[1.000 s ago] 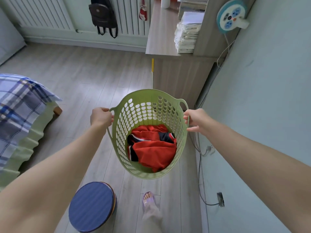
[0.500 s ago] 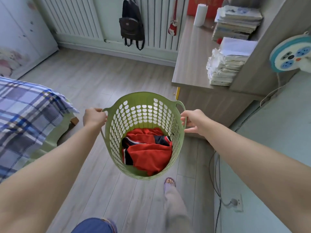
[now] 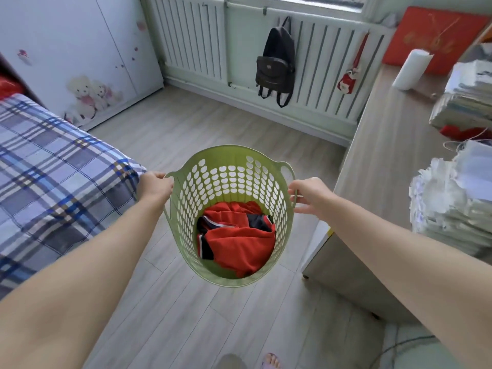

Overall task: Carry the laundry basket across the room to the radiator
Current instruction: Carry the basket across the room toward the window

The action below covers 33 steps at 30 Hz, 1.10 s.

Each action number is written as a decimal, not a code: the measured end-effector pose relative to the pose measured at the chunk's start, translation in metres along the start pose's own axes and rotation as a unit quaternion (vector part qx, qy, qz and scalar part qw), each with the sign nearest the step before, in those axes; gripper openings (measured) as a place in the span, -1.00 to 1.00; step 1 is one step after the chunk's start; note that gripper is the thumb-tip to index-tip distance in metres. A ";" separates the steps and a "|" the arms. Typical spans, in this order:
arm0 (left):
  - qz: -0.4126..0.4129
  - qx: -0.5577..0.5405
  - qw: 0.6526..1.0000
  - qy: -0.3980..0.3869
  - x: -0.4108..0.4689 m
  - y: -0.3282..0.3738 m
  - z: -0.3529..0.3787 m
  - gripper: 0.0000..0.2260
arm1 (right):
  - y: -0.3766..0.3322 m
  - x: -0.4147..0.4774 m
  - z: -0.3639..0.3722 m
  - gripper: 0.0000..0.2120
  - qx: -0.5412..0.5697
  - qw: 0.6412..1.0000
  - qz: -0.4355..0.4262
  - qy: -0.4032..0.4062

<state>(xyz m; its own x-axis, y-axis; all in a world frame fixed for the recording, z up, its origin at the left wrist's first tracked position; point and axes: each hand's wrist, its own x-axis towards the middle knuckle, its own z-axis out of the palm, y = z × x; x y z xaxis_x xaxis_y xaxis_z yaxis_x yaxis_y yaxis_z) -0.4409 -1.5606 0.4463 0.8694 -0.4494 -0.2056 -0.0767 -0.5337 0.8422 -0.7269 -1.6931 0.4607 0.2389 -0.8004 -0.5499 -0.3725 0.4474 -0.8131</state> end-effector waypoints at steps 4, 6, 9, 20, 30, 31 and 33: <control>0.004 0.000 1.000 0.011 0.049 0.026 0.017 -0.88 | -0.043 0.060 0.017 -0.93 -0.001 1.000 -0.004 0.004; 0.002 -0.003 1.000 0.015 0.074 0.036 0.024 -0.87 | -0.061 0.085 0.024 -0.92 -0.002 1.000 -0.007 0.006; -0.005 -0.011 1.000 0.019 0.128 0.049 0.037 -0.80 | -0.089 0.130 0.040 -0.93 -0.009 1.000 -0.006 0.003; -0.026 -0.036 0.999 -0.003 0.298 0.125 0.083 -0.70 | -0.199 0.278 0.078 -0.94 0.011 1.000 0.003 0.014; -0.041 -0.043 0.997 0.045 0.454 0.194 0.156 -0.61 | -0.309 0.442 0.092 -0.92 -0.003 0.999 -0.028 -0.017; -0.043 -0.044 0.997 0.050 0.465 0.200 0.162 -0.62 | -0.320 0.456 0.092 -0.92 -0.006 0.999 -0.032 -0.021; -0.053 -0.045 0.996 0.062 0.494 0.216 0.175 -0.65 | -0.347 0.493 0.095 -0.92 -0.024 0.999 -0.030 -0.028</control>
<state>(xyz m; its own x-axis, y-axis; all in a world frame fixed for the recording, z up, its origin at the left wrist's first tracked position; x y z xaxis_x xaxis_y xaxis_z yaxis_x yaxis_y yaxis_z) -0.1136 -2.0234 0.4395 0.9243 -0.2989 -0.2372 0.0576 -0.5053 0.8610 -0.3946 -2.2045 0.4532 0.3104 -0.8010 -0.5119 -0.3981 0.3794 -0.8352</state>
